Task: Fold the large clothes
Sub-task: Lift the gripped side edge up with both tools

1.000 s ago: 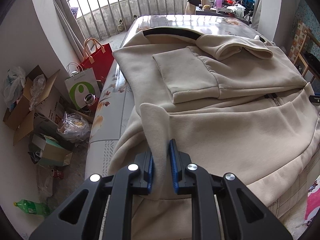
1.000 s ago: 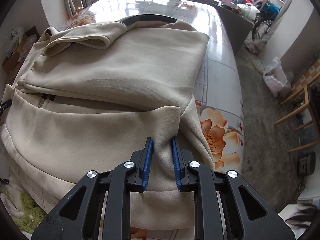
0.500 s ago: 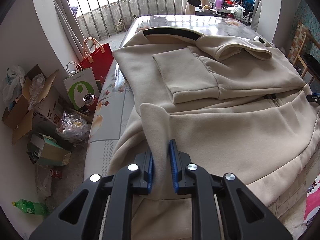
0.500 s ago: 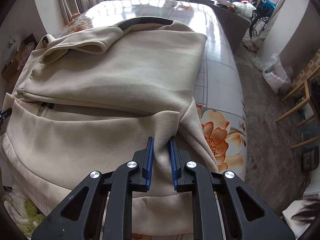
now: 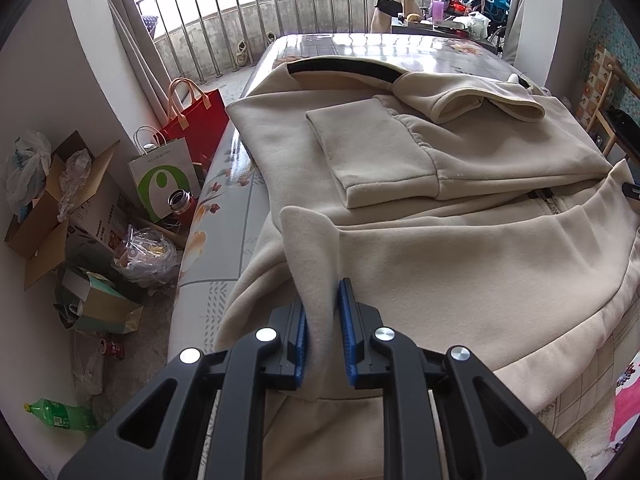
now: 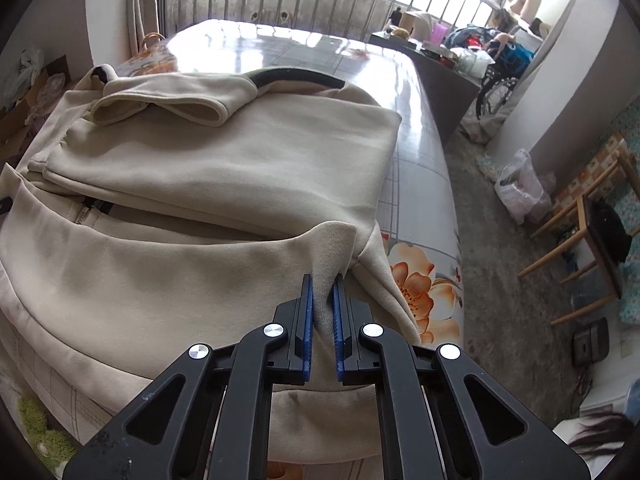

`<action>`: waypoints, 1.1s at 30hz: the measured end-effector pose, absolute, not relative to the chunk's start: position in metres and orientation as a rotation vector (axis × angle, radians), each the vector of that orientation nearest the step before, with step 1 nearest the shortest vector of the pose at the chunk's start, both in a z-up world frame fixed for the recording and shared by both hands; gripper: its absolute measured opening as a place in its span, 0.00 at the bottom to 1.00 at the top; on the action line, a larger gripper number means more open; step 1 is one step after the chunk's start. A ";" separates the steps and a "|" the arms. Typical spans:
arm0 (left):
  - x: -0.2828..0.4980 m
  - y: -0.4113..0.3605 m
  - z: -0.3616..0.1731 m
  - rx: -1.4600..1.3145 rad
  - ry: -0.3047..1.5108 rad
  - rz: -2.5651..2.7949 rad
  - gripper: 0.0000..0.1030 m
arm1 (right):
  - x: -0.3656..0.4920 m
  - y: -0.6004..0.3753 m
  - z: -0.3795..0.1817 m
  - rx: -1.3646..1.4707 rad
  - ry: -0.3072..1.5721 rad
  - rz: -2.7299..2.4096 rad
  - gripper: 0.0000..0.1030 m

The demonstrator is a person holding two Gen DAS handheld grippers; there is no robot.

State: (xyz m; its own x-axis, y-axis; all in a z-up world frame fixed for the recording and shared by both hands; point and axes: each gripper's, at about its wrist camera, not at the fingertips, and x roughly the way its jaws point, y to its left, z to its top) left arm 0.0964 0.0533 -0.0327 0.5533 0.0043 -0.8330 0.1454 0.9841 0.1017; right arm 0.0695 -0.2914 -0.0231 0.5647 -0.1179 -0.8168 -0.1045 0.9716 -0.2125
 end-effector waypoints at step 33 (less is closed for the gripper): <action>0.096 0.041 -0.033 0.222 0.985 -0.041 0.14 | 0.064 -0.290 -0.017 -0.218 0.944 0.172 0.08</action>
State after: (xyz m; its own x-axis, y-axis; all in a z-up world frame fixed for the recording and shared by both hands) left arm 0.0963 0.0406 -0.0332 0.5543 0.0656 -0.8297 0.1351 0.9766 0.1675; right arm 0.0643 -0.2901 -0.0168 0.5755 0.0504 -0.8162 -0.2405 0.9644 -0.1100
